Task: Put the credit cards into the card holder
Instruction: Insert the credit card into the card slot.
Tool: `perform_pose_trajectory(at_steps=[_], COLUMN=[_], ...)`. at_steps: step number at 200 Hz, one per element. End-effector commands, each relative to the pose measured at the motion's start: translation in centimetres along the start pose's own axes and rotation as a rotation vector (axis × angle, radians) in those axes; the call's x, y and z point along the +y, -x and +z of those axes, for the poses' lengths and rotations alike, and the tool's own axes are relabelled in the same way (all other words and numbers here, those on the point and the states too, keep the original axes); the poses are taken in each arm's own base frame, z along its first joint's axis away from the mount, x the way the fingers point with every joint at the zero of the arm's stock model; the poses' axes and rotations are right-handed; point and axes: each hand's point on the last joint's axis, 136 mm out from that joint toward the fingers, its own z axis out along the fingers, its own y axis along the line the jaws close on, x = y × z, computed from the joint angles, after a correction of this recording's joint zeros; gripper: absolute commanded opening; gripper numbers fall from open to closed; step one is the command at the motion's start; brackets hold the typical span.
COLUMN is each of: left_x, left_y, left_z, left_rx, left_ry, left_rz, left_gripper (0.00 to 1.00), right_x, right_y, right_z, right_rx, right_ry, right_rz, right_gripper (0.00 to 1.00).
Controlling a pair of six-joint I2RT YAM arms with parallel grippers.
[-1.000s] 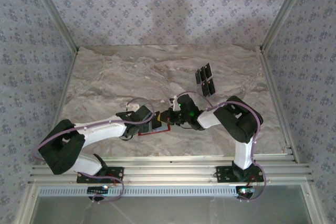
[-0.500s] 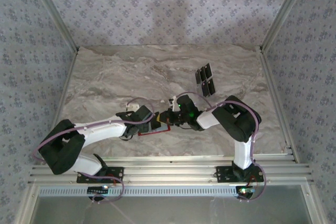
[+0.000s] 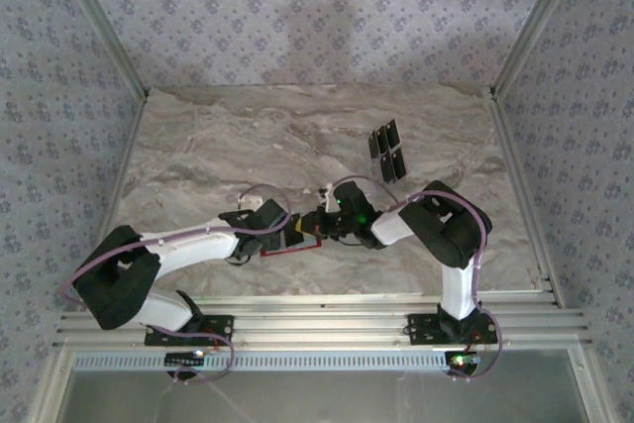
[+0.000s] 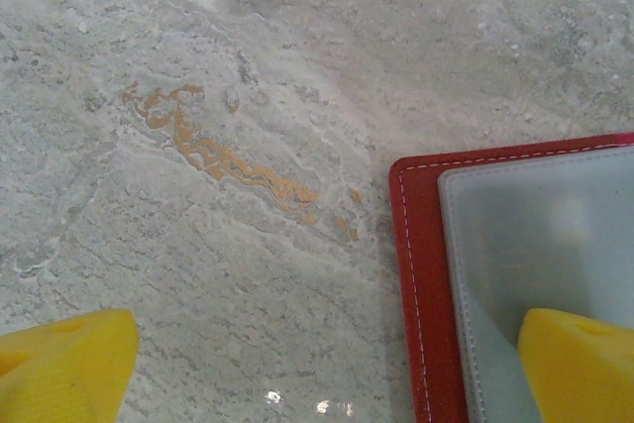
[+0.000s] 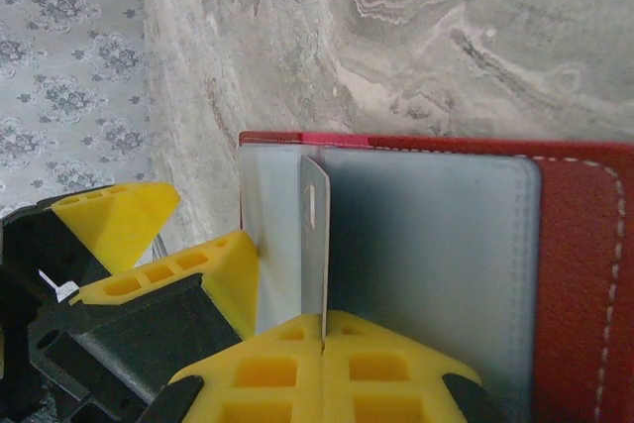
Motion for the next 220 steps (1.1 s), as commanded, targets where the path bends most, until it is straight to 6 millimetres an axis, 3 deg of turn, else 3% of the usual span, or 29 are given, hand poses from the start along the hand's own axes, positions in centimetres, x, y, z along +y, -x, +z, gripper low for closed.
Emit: perform_pose_trajectory(at_steps=[1, 220], left_x=[2.2, 1.9], left_y=[-2.4, -2.2], left_z=[0.4, 0.4], left_rx=[0.070, 0.068], left_ry=[0.079, 0.071], left_rz=[0.073, 0.070], left_gripper=[0.99, 0.99], right_x=[-1.9, -1.6], right_y=[-1.5, -2.7], right_z=[0.2, 2.6], right_rx=[0.041, 0.125], right_ry=[-0.045, -0.058], right_rz=[0.043, 0.064], right_gripper=[0.00, 0.00])
